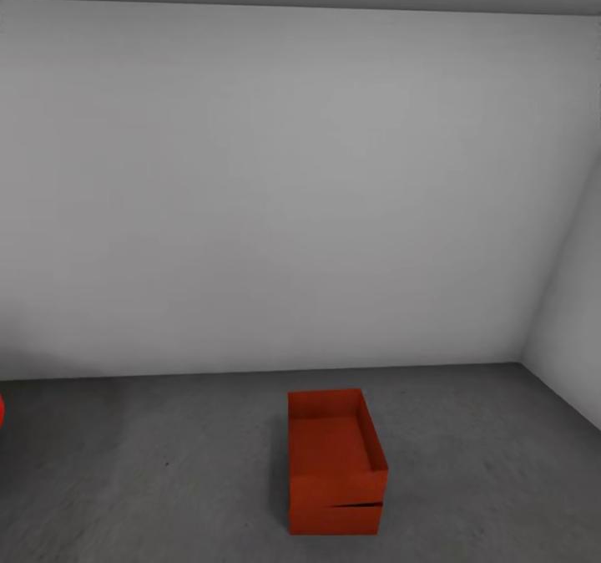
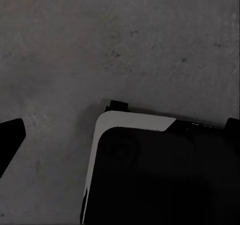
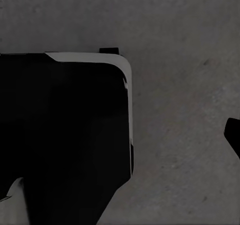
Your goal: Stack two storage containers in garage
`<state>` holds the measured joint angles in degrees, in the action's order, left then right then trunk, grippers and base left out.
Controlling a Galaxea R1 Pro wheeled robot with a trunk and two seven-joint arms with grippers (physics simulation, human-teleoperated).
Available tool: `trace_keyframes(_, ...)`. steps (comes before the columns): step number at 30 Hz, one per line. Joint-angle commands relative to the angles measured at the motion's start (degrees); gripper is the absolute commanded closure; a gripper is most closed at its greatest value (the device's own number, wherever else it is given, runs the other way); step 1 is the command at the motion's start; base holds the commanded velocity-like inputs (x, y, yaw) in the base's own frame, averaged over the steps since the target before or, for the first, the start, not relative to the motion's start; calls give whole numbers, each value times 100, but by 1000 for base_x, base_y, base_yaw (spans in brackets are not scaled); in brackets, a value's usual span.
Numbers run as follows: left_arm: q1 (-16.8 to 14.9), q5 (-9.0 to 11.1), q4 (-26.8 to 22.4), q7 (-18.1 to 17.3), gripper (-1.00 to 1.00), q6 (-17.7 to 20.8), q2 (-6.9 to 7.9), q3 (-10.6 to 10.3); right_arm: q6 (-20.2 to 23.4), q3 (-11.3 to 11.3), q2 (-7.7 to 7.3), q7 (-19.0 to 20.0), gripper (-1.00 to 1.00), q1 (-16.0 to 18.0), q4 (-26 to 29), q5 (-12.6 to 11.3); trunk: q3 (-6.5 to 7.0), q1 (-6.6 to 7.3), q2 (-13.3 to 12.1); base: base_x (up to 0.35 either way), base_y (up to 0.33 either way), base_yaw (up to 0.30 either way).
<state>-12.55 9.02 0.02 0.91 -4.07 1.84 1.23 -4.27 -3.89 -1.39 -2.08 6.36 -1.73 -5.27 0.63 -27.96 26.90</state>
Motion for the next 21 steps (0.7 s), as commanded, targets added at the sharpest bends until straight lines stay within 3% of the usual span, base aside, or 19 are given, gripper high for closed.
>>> trace_keyframes(1, 14, 29, 6, -130, -100, -22, 19, 9, -35, -42, 3, 3, -100, 6, -19, -54, 8, -2, 3, 0, 0, 0)
trace_keyframes(6, 46, 22, 7, -326, -100, -28, 58, 8, -29, -42, -15, 9, -100, 6, -17, -57, 50, -2, 3, 0, 0, 0)
trace_keyframes(21, 51, -10, -34, -355, -100, -29, 53, 3, -17, -34, -36, -22, -100, 6, -12, -65, 73, -2, 3, 0, 0, 0)
